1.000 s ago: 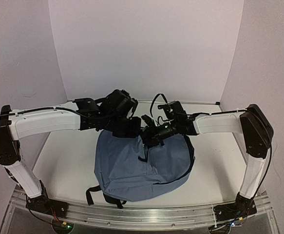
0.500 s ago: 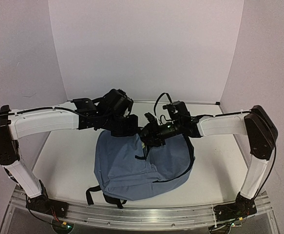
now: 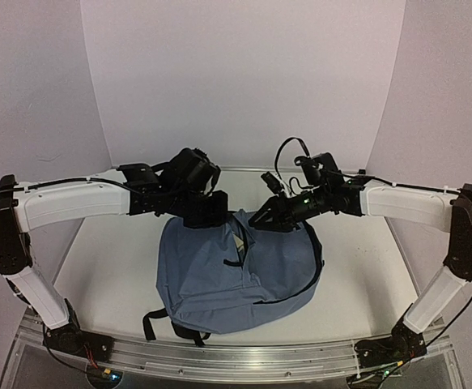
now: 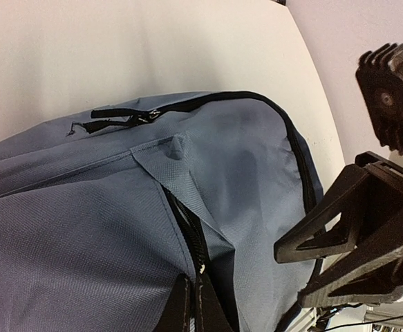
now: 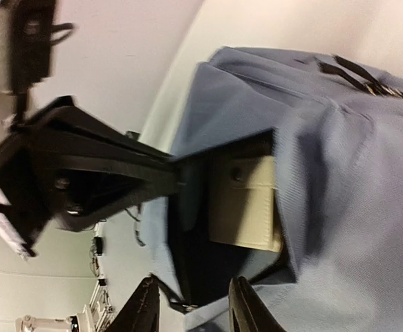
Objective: Pack the student bag
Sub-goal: Place the stationery in the student bag.
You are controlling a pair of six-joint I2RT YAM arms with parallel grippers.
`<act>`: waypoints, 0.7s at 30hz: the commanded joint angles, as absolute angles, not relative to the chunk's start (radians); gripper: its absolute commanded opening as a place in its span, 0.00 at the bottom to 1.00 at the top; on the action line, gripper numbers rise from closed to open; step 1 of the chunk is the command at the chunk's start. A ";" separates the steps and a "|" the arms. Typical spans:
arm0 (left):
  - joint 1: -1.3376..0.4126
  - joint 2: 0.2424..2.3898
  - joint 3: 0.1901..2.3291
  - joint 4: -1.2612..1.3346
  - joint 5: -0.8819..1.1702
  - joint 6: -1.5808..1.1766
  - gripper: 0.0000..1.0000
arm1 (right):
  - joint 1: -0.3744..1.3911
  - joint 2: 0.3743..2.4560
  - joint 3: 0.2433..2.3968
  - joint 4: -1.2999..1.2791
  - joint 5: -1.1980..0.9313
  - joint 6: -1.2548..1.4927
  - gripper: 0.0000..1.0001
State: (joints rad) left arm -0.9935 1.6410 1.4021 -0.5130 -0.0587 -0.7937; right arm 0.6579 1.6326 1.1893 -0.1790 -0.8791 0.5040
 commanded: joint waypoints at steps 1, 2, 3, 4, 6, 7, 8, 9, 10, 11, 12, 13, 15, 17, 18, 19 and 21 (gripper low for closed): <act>-0.987 1.639 1.451 -0.467 -0.045 -0.796 0.00 | 0.664 1.646 1.237 -0.317 -0.726 0.368 0.48; -0.987 1.644 1.452 -0.469 -0.042 -0.796 0.00 | 0.663 1.656 1.245 -0.332 -0.704 0.357 0.51; -0.986 1.648 1.454 -0.470 -0.041 -0.796 0.00 | 0.663 1.669 1.252 -0.346 -0.694 0.348 0.52; -0.986 1.652 1.456 -0.473 -0.039 -0.795 0.00 | 0.663 1.682 1.257 -0.355 -0.695 0.343 0.52; -0.986 1.663 1.458 -0.478 -0.038 -0.793 0.00 | 0.664 1.704 1.259 -0.358 -0.721 0.345 0.51; -0.986 1.668 1.458 -0.478 -0.038 -0.792 0.00 | 0.665 1.714 1.261 -0.357 -0.743 0.351 0.50; -0.985 1.674 1.457 -0.475 -0.038 -0.792 0.00 | 0.667 1.724 1.264 -0.356 -0.767 0.359 0.49; -0.984 1.679 1.455 -0.473 -0.034 -0.793 0.00 | 0.668 1.737 1.266 -0.354 -0.788 0.369 0.48; -0.983 1.684 1.454 -0.468 -0.027 -0.792 0.00 | 0.668 1.750 1.271 -0.348 -0.815 0.381 0.48; -0.981 1.690 1.453 -0.462 -0.021 -0.792 0.00 | 0.671 1.764 1.278 -0.341 -0.833 0.393 0.47; -0.979 1.697 1.452 -0.457 -0.016 -0.791 0.00 | 0.675 1.779 1.287 -0.335 -0.844 0.403 0.47; -0.977 1.703 1.452 -0.451 -0.009 -0.790 0.00 | 0.678 1.791 1.294 -0.332 -0.850 0.409 0.46; -0.971 1.716 1.449 -0.442 -0.003 -0.788 0.00 | 0.681 1.818 1.309 -0.323 -0.863 0.420 0.42; -0.963 1.729 1.440 -0.429 0.032 -0.792 0.00 | 0.681 1.839 1.329 -0.320 -0.878 0.428 0.32; -0.957 1.736 1.432 -0.418 0.045 -0.794 0.00 | 0.681 1.844 1.340 -0.318 -0.883 0.432 0.24; -0.950 1.743 1.423 -0.404 0.059 -0.799 0.00 | 0.681 1.846 1.350 -0.316 -0.888 0.436 0.14; -0.939 1.758 1.408 -0.380 0.092 -0.805 0.00 | 0.681 1.842 1.374 -0.316 -0.886 0.437 0.01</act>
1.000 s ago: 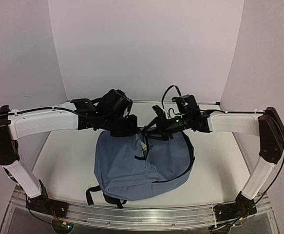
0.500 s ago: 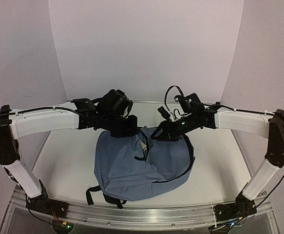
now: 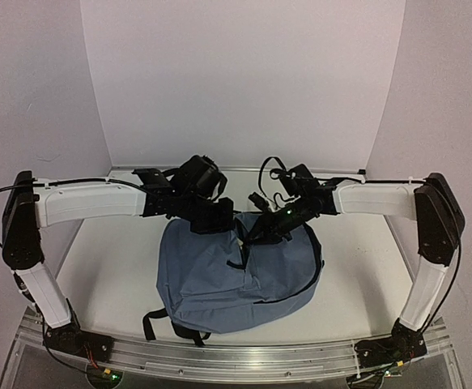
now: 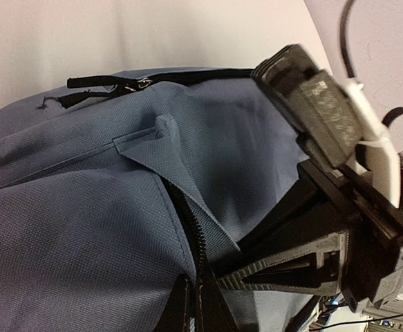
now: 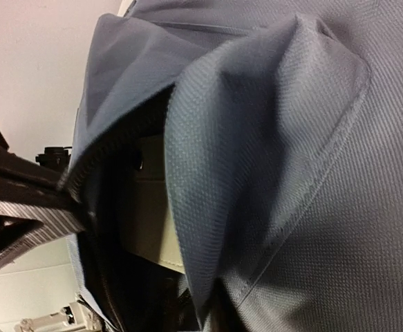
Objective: Pack the student bag
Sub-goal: Place the stationery in the student bag, then zip the student bag at the center of the board.
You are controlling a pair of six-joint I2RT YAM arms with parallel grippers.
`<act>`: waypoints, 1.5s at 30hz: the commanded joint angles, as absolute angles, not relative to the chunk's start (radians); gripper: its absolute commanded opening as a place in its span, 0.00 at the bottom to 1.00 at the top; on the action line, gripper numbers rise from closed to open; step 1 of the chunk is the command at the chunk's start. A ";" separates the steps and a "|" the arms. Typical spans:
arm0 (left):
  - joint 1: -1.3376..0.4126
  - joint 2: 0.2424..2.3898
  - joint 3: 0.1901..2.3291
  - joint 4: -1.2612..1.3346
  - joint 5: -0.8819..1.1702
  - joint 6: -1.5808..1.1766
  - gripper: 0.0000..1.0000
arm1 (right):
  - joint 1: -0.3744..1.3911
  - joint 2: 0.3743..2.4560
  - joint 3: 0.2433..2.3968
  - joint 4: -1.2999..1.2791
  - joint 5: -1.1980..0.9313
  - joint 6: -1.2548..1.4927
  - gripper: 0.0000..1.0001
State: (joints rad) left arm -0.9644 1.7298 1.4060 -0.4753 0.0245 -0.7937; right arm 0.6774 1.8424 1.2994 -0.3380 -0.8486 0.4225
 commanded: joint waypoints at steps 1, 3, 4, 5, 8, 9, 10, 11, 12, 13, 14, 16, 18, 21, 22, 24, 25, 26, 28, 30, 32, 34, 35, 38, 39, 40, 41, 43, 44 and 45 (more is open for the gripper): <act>-0.934 1.767 1.404 -0.371 0.105 -0.808 0.00 | 0.681 1.837 1.386 -0.315 -0.884 0.436 0.00; -0.926 1.786 1.404 -0.356 0.126 -0.808 0.00 | 0.681 1.833 1.411 -0.315 -0.881 0.441 0.00; -0.923 1.793 1.408 -0.354 0.132 -0.806 0.00 | 0.681 1.834 1.421 -0.315 -0.879 0.443 0.00; -0.920 1.798 1.416 -0.356 0.137 -0.804 0.01 | 0.681 1.838 1.426 -0.316 -0.877 0.444 0.00; -0.909 1.789 1.442 -0.383 0.144 -0.777 0.16 | 0.681 1.847 1.429 -0.318 -0.864 0.442 0.00; -0.908 1.768 1.447 -0.391 0.142 -0.756 0.25 | 0.681 1.846 1.425 -0.320 -0.858 0.438 0.00; -0.908 1.747 1.446 -0.396 0.141 -0.740 0.36 | 0.681 1.843 1.417 -0.322 -0.853 0.434 0.00; -0.908 1.710 1.435 -0.399 0.143 -0.720 0.46 | 0.681 1.837 1.407 -0.326 -0.849 0.429 0.01; -0.908 1.677 1.422 -0.402 0.148 -0.699 0.55 | 0.680 1.826 1.395 -0.328 -0.846 0.425 0.07; -0.908 1.646 1.409 -0.407 0.155 -0.675 0.61 | 0.680 1.812 1.382 -0.330 -0.844 0.418 0.16; -0.909 1.618 1.398 -0.418 0.163 -0.650 0.66 | 0.679 1.792 1.369 -0.333 -0.841 0.407 0.26; -0.909 1.559 1.378 -0.456 0.177 -0.601 0.69 | 0.676 1.741 1.346 -0.344 -0.825 0.374 0.36; -0.909 1.502 1.347 -0.475 0.226 -0.546 0.70 | 0.662 1.679 1.323 -0.354 -0.817 0.349 0.45; -0.915 1.449 1.312 -0.507 0.316 -0.474 0.71 | 0.642 1.607 1.292 -0.366 -0.826 0.326 0.52; -0.919 1.438 1.307 -0.525 0.334 -0.448 0.71 | 0.640 1.588 1.280 -0.374 -0.832 0.317 0.53; -0.938 1.423 1.301 -0.563 0.353 -0.394 0.71 | 0.640 1.556 1.242 -0.393 -0.851 0.296 0.53; -0.950 1.418 1.300 -0.575 0.356 -0.362 0.71 | 0.640 1.548 1.226 -0.395 -0.865 0.291 0.53; -0.963 1.419 1.301 -0.593 0.352 -0.335 0.71 | 0.640 1.540 1.204 -0.398 -0.882 0.285 0.53; -0.989 1.428 1.307 -0.618 0.337 -0.283 0.70 | 0.640 1.522 1.154 -0.398 -0.909 0.264 0.53; -1.016 1.444 1.314 -0.639 0.293 -0.236 0.67 | 0.642 1.506 1.106 -0.396 -0.927 0.241 0.51; -1.036 1.457 1.312 -0.645 0.251 -0.195 0.66 | 0.646 1.496 1.071 -0.395 -0.935 0.218 0.50; -1.041 1.481 1.313 -0.651 0.231 -0.184 0.63 | 0.654 1.491 1.044 -0.395 -0.933 0.201 0.49; -1.042 1.495 1.315 -0.654 0.227 -0.183 0.62 | 0.657 1.488 1.031 -0.395 -0.932 0.193 0.49; -1.042 1.549 1.334 -0.657 0.263 -0.221 0.56 | 0.666 1.485 1.014 -0.394 -0.931 0.177 0.46; -1.042 1.569 1.340 -0.658 0.282 -0.236 0.53 | 0.670 1.485 1.010 -0.394 -0.931 0.173 0.46; -1.041 1.585 1.343 -0.658 0.299 -0.252 0.50 | 0.674 1.486 1.009 -0.393 -0.931 0.170 0.45; -1.042 1.597 1.343 -0.655 0.307 -0.270 0.47 | 0.678 1.488 1.008 -0.393 -0.932 0.166 0.44; -1.041 1.612 1.333 -0.628 0.311 -0.315 0.43 | 0.689 1.489 1.008 -0.393 -0.929 0.159 0.43; -1.041 1.616 1.326 -0.608 0.319 -0.333 0.42 | 0.696 1.491 1.008 -0.392 -0.927 0.154 0.42; -1.042 1.623 1.322 -0.593 0.329 -0.353 0.41 | 0.701 1.494 1.009 -0.391 -0.924 0.151 0.42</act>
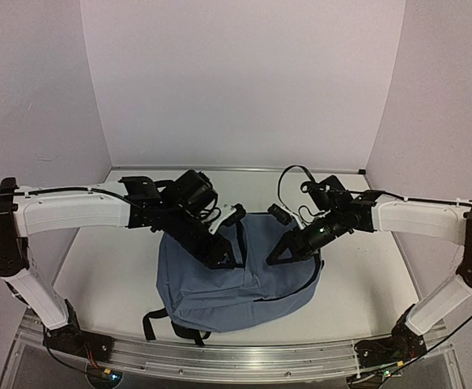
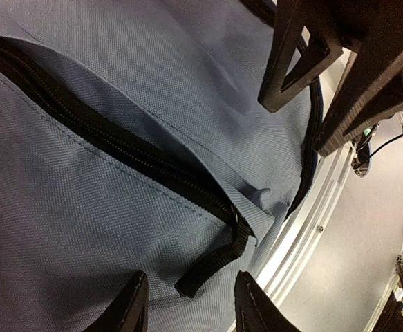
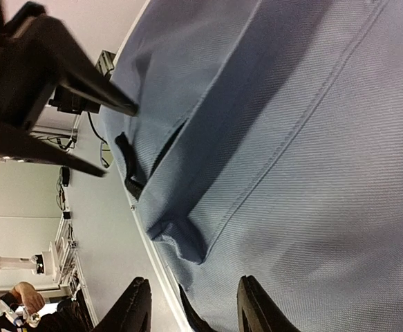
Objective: Pack the student bag
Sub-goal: Zip the student bag at the center of the board.
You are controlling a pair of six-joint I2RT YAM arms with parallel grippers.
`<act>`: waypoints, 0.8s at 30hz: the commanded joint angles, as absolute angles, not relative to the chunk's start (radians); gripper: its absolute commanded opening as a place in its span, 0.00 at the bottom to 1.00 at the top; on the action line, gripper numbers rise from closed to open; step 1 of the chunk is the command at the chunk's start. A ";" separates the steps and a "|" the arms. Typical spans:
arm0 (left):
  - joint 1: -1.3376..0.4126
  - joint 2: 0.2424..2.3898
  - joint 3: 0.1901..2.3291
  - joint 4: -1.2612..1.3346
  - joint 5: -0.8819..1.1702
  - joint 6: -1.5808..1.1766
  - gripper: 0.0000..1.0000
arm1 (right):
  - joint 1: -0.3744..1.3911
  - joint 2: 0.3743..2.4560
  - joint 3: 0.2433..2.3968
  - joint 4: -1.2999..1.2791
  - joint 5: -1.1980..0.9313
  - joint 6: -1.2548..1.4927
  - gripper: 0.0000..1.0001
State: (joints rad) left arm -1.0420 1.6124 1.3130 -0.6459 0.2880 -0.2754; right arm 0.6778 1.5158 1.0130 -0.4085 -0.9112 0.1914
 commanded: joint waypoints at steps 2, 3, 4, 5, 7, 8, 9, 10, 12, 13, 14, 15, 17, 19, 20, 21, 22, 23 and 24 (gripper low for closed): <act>-1.042 1.631 1.322 -0.571 0.344 -0.377 0.37 | 0.707 1.502 1.011 -0.391 -0.922 0.146 0.42; -1.041 1.633 1.320 -0.557 0.350 -0.387 0.35 | 0.709 1.506 1.012 -0.390 -0.922 0.143 0.42; -1.041 1.632 1.318 -0.543 0.358 -0.393 0.33 | 0.711 1.508 1.012 -0.389 -0.918 0.141 0.42; -1.041 1.629 1.313 -0.526 0.370 -0.399 0.31 | 0.713 1.510 1.013 -0.388 -0.915 0.138 0.41; -1.041 1.623 1.300 -0.501 0.398 -0.409 0.27 | 0.718 1.515 1.014 -0.385 -0.906 0.133 0.41; -1.041 1.621 1.295 -0.491 0.411 -0.413 0.25 | 0.720 1.518 1.015 -0.384 -0.903 0.132 0.40; -1.042 1.621 1.293 -0.485 0.427 -0.417 0.23 | 0.721 1.522 1.017 -0.383 -0.902 0.131 0.40; -1.041 1.621 1.292 -0.482 0.438 -0.419 0.22 | 0.721 1.525 1.020 -0.383 -0.902 0.132 0.40; -1.042 1.618 1.293 -0.482 0.449 -0.422 0.20 | 0.722 1.532 1.026 -0.383 -0.903 0.134 0.39; -1.042 1.617 1.293 -0.485 0.448 -0.424 0.20 | 0.723 1.534 1.027 -0.383 -0.904 0.134 0.39; -1.041 1.615 1.293 -0.489 0.444 -0.425 0.20 | 0.723 1.535 1.028 -0.382 -0.904 0.135 0.39; -1.041 1.615 1.293 -0.494 0.437 -0.426 0.21 | 0.724 1.535 1.028 -0.382 -0.904 0.135 0.39; -1.041 1.619 1.291 -0.500 0.423 -0.431 0.21 | 0.725 1.537 1.028 -0.382 -0.904 0.135 0.39; -1.041 1.626 1.288 -0.511 0.418 -0.439 0.21 | 0.731 1.537 1.028 -0.382 -0.899 0.132 0.39; -1.041 1.627 1.285 -0.514 0.414 -0.446 0.23 | 0.733 1.537 1.028 -0.382 -0.894 0.130 0.40; -1.042 1.627 1.281 -0.516 0.409 -0.453 0.25 | 0.736 1.537 1.028 -0.381 -0.890 0.127 0.40; -1.042 1.625 1.275 -0.519 0.402 -0.460 0.28 | 0.740 1.538 1.028 -0.380 -0.885 0.123 0.40; -1.042 1.622 1.269 -0.524 0.394 -0.466 0.30 | 0.744 1.539 1.029 -0.379 -0.881 0.119 0.40; -1.042 1.617 1.264 -0.528 0.387 -0.470 0.30 | 0.748 1.542 1.030 -0.379 -0.878 0.116 0.40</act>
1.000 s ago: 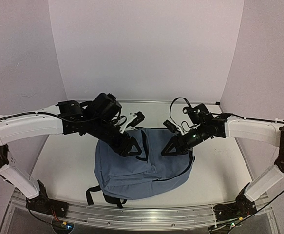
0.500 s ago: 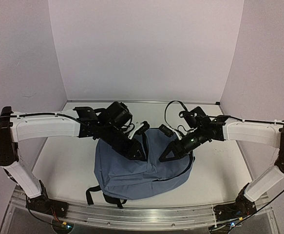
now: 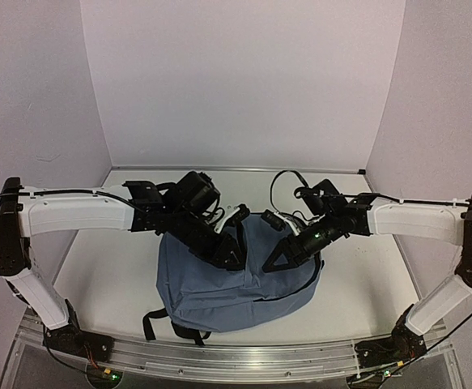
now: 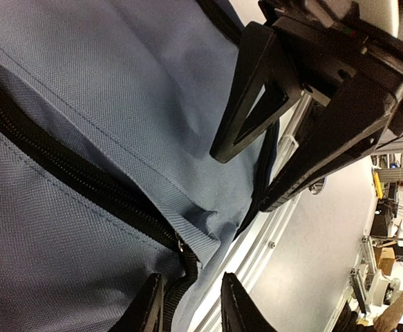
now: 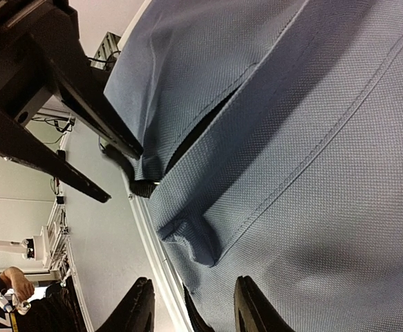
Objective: Pack the student bag
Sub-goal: Zip the student bag at the center of the board.
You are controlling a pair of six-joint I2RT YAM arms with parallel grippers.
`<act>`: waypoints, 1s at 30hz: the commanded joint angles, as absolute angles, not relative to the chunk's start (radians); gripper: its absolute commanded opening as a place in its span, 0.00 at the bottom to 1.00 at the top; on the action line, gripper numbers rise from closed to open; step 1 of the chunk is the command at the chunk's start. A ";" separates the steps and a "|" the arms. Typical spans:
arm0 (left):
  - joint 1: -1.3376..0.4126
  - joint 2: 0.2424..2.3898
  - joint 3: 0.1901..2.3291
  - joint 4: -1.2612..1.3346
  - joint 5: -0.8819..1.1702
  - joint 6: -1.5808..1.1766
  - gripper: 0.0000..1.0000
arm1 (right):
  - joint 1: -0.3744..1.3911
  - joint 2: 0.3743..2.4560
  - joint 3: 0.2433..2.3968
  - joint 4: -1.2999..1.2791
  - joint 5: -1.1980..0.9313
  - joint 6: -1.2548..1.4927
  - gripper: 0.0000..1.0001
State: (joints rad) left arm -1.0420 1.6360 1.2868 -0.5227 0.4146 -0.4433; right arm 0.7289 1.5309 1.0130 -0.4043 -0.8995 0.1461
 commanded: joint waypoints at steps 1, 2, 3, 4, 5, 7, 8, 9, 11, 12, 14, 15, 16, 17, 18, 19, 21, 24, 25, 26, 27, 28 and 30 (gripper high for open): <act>-1.042 1.613 1.259 -0.530 0.382 -0.472 0.31 | 0.752 1.546 1.033 -0.379 -0.875 0.115 0.41; -1.042 1.611 1.257 -0.533 0.378 -0.473 0.31 | 0.755 1.551 1.035 -0.378 -0.872 0.113 0.41; -1.042 1.610 1.256 -0.538 0.374 -0.474 0.31 | 0.758 1.556 1.038 -0.378 -0.870 0.111 0.42; -1.042 1.612 1.254 -0.541 0.375 -0.475 0.31 | 0.760 1.560 1.041 -0.378 -0.869 0.110 0.42; -1.042 1.613 1.252 -0.541 0.376 -0.476 0.31 | 0.762 1.563 1.045 -0.378 -0.867 0.109 0.43; -1.042 1.619 1.250 -0.544 0.377 -0.480 0.31 | 0.766 1.571 1.051 -0.377 -0.864 0.110 0.43; -1.042 1.620 1.247 -0.547 0.371 -0.481 0.34 | 0.768 1.573 1.054 -0.377 -0.864 0.110 0.43; -1.042 1.617 1.242 -0.547 0.367 -0.485 0.36 | 0.772 1.575 1.057 -0.376 -0.863 0.109 0.43; -1.042 1.605 1.225 -0.539 0.346 -0.497 0.44 | 0.777 1.577 1.058 -0.372 -0.858 0.106 0.43; -1.041 1.596 1.220 -0.539 0.329 -0.502 0.48 | 0.780 1.578 1.058 -0.371 -0.855 0.105 0.43; -1.040 1.580 1.210 -0.545 0.306 -0.510 0.52 | 0.783 1.583 1.059 -0.367 -0.852 0.106 0.43; -1.039 1.574 1.206 -0.546 0.298 -0.516 0.54 | 0.784 1.587 1.061 -0.364 -0.851 0.107 0.43; -1.039 1.574 1.204 -0.546 0.294 -0.520 0.54 | 0.786 1.591 1.063 -0.360 -0.851 0.109 0.43; -1.039 1.576 1.205 -0.547 0.296 -0.523 0.54 | 0.787 1.594 1.064 -0.355 -0.851 0.112 0.43; -1.038 1.582 1.204 -0.544 0.308 -0.524 0.54 | 0.789 1.599 1.066 -0.350 -0.851 0.114 0.43; -1.038 1.589 1.204 -0.538 0.319 -0.526 0.53 | 0.791 1.601 1.066 -0.346 -0.851 0.116 0.43; -1.040 1.601 1.200 -0.510 0.342 -0.527 0.50 | 0.794 1.608 1.067 -0.338 -0.849 0.120 0.42; -1.041 1.604 1.191 -0.452 0.384 -0.531 0.38 | 0.795 1.622 1.071 -0.331 -0.839 0.123 0.42; -1.040 1.603 1.191 -0.436 0.395 -0.532 0.34 | 0.796 1.624 1.072 -0.328 -0.834 0.123 0.42; -1.040 1.603 1.190 -0.426 0.405 -0.533 0.33 | 0.796 1.628 1.072 -0.322 -0.828 0.125 0.42; -1.040 1.601 1.191 -0.417 0.411 -0.533 0.31 | 0.796 1.631 1.072 -0.318 -0.825 0.128 0.42; -1.040 1.600 1.192 -0.411 0.419 -0.531 0.31 | 0.796 1.635 1.072 -0.311 -0.822 0.132 0.41; -1.040 1.595 1.188 -0.396 0.431 -0.530 0.30 | 0.796 1.644 1.072 -0.300 -0.818 0.139 0.41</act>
